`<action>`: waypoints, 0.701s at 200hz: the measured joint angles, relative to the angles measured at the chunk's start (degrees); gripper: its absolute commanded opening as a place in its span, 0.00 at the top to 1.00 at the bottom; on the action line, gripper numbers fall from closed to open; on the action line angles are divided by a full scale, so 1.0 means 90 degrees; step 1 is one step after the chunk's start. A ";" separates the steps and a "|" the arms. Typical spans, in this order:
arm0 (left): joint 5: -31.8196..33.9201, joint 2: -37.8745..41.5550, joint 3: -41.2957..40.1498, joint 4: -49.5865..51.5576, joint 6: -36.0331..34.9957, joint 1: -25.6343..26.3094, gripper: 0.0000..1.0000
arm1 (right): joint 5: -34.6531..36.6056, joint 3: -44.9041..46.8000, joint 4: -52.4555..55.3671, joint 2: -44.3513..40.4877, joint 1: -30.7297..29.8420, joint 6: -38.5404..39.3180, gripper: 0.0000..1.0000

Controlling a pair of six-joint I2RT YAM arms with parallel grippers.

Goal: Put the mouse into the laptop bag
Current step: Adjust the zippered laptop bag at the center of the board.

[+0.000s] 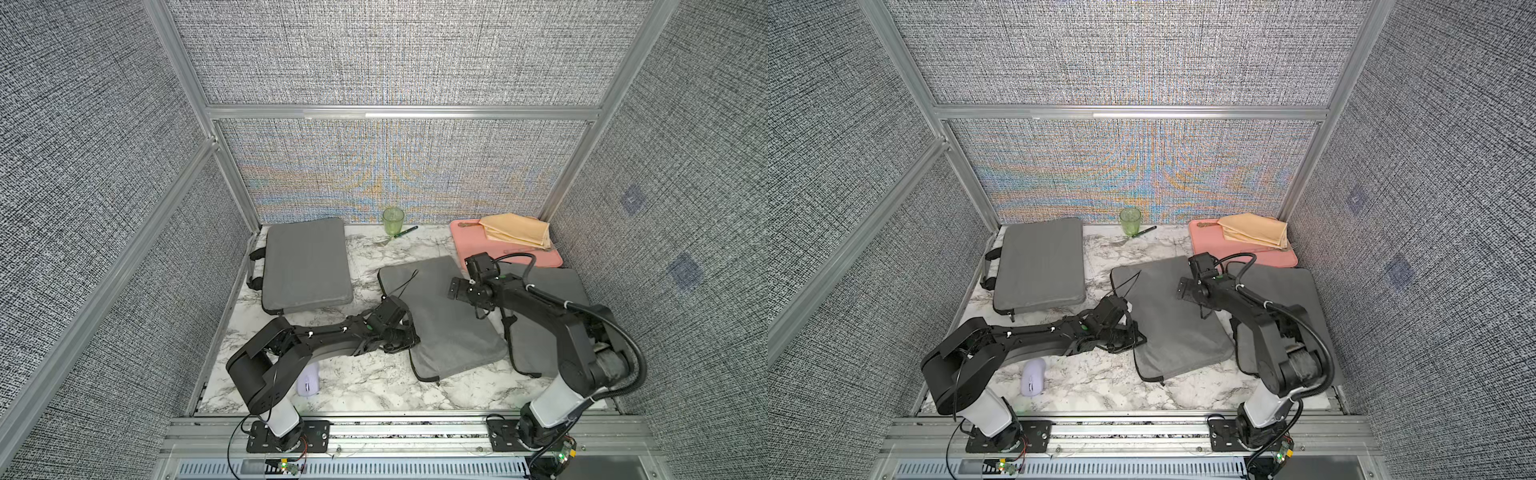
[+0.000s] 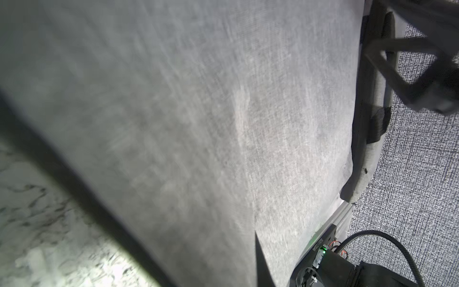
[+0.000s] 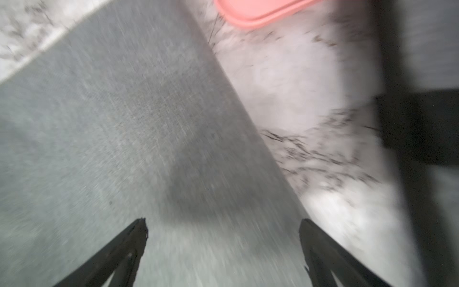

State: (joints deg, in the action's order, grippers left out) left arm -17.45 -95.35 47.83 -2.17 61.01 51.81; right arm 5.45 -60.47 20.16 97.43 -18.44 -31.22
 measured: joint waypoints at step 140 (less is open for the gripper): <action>-0.0078 -0.0396 0.0563 0.0500 -0.0134 -0.0017 1.00 | -0.0403 0.2001 -0.1617 -0.1246 0.0748 -0.0328 1.00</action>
State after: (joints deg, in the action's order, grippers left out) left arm -18.15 -98.91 52.90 2.33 59.81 51.66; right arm 1.83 -42.46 5.61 86.21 -11.70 -34.17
